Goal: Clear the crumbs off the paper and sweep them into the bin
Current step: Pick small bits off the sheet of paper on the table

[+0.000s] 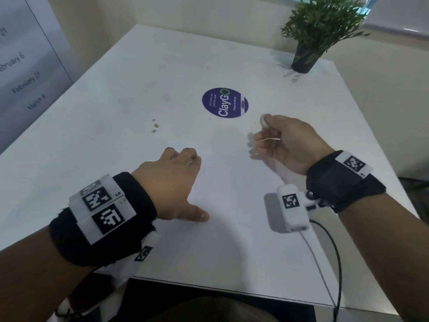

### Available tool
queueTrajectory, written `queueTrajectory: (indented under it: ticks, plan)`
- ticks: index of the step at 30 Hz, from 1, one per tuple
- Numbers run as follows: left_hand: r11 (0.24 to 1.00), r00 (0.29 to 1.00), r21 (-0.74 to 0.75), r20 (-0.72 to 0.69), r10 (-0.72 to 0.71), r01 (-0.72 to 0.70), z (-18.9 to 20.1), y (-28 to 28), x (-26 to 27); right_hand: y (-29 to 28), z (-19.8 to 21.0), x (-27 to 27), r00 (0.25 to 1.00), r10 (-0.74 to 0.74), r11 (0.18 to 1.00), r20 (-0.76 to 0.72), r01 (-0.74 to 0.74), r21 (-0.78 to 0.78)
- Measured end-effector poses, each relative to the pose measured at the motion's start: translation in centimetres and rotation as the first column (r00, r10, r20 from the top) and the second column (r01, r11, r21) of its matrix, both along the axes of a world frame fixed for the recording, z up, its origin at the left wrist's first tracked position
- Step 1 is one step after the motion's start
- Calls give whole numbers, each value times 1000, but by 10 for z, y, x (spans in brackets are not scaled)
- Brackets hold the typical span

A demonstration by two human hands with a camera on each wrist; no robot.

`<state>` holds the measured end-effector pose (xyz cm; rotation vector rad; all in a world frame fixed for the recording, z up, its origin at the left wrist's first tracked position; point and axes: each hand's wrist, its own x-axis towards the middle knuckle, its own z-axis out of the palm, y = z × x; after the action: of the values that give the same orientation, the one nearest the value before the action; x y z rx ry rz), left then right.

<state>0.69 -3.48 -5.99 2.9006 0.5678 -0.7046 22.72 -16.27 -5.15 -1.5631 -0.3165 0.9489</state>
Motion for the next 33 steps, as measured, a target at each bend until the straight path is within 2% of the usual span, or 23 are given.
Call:
queueTrajectory:
  ticks: [1,2,3,5,6,10,14,18,21,23,27,30,33]
  plan:
    - [1000,1000,1,-13,18,-18,-1,0,0,4,2,-15,982,162,985,93,-155,-79]
    - [999,999,7,-24,35,-34,-1,-1,0,10,3,-31,914,346,930,215,-302,-212]
    - [999,999,16,-27,44,-44,-1,-2,1,18,1,-43,781,520,840,344,-396,-371]
    - [998,999,29,-18,48,-47,0,-2,1,36,-2,-58,483,730,674,483,-394,-625]
    - [998,999,32,-15,47,-46,0,-2,1,44,-3,-60,411,762,639,500,-351,-685]
    - [998,998,23,-12,59,-59,-2,0,-3,65,-2,-59,315,819,562,480,-269,-782]
    - [998,998,13,-1,64,-64,-1,1,-4,59,3,-42,212,855,509,473,-168,-844]
    - [998,998,29,-14,56,-55,-1,1,-3,48,10,-28,209,845,512,493,-44,-858]
    - [998,999,42,-16,52,-51,-1,0,-1,57,5,-50,165,839,541,518,-166,-824]
    - [998,998,40,-12,55,-54,-1,0,-2,62,-1,-58,173,839,543,515,-210,-813]
    - [999,999,33,-2,42,-42,-3,1,-4,51,5,-34,204,856,500,474,-98,-860]
    - [999,999,39,-34,17,-16,-1,2,-4,44,7,-25,277,832,524,481,-103,-846]
    - [1000,1000,-13,-29,12,-13,8,18,2,47,2,-37,482,724,655,493,-259,-710]
